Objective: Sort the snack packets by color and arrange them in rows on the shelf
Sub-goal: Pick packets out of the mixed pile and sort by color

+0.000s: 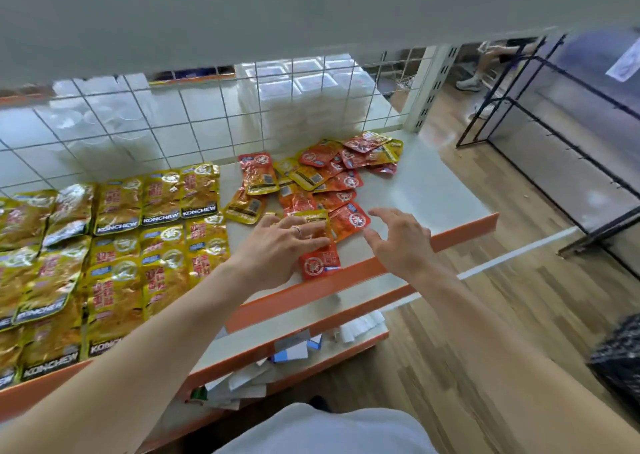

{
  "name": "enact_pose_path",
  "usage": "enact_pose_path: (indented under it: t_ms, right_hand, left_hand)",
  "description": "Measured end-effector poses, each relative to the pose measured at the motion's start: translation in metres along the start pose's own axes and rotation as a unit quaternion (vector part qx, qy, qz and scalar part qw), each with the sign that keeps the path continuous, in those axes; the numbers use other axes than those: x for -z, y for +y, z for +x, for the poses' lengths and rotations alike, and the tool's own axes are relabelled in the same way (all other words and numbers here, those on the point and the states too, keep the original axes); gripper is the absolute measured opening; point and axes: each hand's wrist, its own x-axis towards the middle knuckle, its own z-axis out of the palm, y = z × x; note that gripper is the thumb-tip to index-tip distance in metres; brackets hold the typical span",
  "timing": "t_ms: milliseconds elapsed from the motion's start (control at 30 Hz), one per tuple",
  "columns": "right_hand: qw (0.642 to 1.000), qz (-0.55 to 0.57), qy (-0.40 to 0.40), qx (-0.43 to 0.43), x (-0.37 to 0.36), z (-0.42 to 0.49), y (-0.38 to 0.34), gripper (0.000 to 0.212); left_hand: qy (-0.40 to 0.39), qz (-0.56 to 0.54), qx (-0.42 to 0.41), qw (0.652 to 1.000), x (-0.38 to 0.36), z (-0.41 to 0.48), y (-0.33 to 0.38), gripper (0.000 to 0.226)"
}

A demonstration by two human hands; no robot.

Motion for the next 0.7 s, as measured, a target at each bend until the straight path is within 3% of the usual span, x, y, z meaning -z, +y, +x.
enact_pose_path:
  t_ms: [167, 267, 367, 500, 600, 700]
  right_hand:
    - [0.998, 0.028, -0.025, -0.049, -0.003, 0.026, 0.009, 0.054]
    - [0.996, 0.004, -0.049, -0.071, -0.006, 0.042, 0.005, 0.069]
    - [0.993, -0.012, -0.068, -0.095, -0.009, 0.053, 0.0, 0.063]
    - [0.987, 0.034, -0.097, -0.124, -0.011, 0.064, -0.002, 0.053]
    - [0.976, 0.114, -0.116, -0.146, -0.01, 0.065, -0.001, 0.039]
    - [0.958, 0.223, -0.13, -0.123, -0.007, 0.067, 0.003, 0.02]
  left_hand:
    - [0.062, -0.015, 0.002, 0.998, -0.008, 0.003, 0.014, 0.051]
    - [0.146, -0.035, 0.002, 0.989, -0.012, 0.001, 0.02, 0.043]
    - [0.246, -0.133, 0.055, 0.959, -0.011, -0.001, 0.024, 0.035]
    - [0.344, -0.309, 0.18, 0.868, 0.011, -0.001, 0.038, 0.024]
    - [0.308, -0.508, 0.276, 0.755, 0.026, 0.001, 0.039, 0.023]
    - [0.302, -0.604, 0.345, 0.653, 0.038, -0.001, 0.038, 0.025]
